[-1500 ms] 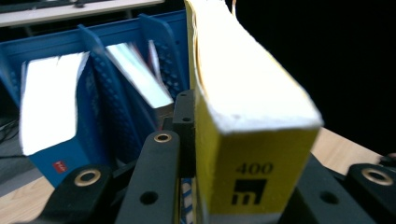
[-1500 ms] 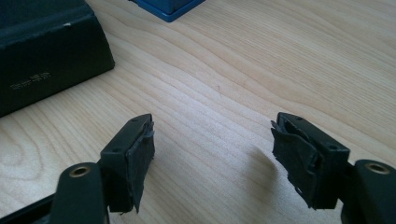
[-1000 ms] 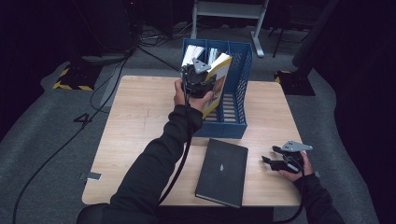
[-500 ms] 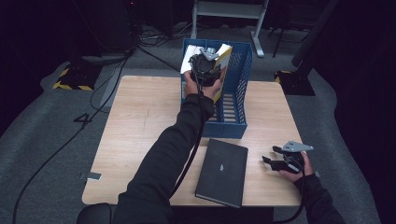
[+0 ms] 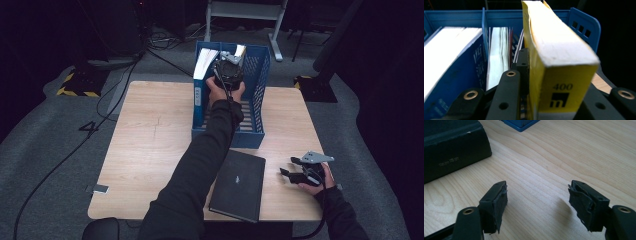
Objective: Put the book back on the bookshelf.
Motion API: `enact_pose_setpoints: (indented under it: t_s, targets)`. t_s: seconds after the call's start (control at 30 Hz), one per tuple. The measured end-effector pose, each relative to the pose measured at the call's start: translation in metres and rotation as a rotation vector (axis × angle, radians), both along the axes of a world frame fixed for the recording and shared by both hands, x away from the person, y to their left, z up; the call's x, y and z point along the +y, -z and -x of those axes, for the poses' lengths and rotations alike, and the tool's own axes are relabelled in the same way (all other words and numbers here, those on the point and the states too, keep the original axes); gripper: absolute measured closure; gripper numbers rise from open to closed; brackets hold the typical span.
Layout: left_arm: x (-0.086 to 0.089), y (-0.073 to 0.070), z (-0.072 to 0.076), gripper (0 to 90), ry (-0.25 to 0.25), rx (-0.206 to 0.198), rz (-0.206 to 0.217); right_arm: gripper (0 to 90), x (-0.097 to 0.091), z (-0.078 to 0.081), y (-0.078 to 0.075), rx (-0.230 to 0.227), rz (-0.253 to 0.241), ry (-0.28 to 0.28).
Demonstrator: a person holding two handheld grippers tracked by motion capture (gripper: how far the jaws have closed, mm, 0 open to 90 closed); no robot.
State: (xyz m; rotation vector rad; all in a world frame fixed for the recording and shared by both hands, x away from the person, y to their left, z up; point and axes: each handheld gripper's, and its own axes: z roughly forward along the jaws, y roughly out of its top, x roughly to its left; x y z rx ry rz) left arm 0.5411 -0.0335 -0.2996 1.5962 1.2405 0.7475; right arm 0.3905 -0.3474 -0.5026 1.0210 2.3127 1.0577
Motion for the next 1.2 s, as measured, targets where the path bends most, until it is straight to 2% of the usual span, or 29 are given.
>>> enact_pose_setpoints:
  t_s: [0.23, 0.27, 0.3, 0.53, 0.67, 0.8, 1.13, 1.2]
  targets:
    - [-0.012, 0.013, -0.002, 75.1, -0.045, 0.025, -0.021, 31.1, 0.000, 0.001, 0.000, -0.001, 0.003, -0.004]
    - [-0.014, 0.016, -0.002, 75.0, -0.056, 0.016, -0.042, 31.1, 0.000, 0.001, 0.000, -0.001, 0.005, -0.005]
    - [-0.016, 0.017, -0.001, 75.0, -0.057, 0.004, -0.042, 31.1, 0.000, 0.001, 0.000, 0.001, 0.007, -0.005]
    - [-0.022, 0.018, 0.002, 74.8, -0.065, -0.002, -0.048, 31.2, 0.001, 0.002, 0.000, 0.000, 0.011, -0.011]
    - [-0.023, 0.018, 0.006, 74.4, -0.063, -0.004, -0.053, 31.3, 0.001, 0.002, 0.000, 0.000, 0.013, -0.010]
    - [-0.023, 0.020, 0.006, 73.8, -0.046, -0.017, -0.119, 31.7, 0.002, 0.003, 0.000, 0.000, 0.019, -0.012]
    - [-0.015, 0.018, 0.003, 73.2, -0.002, 0.009, -0.122, 32.1, 0.003, 0.002, 0.000, 0.006, 0.015, -0.012]
    - [-0.014, 0.017, 0.003, 69.8, 0.008, 0.015, -0.119, 31.9, 0.002, 0.002, 0.000, 0.007, 0.014, -0.012]
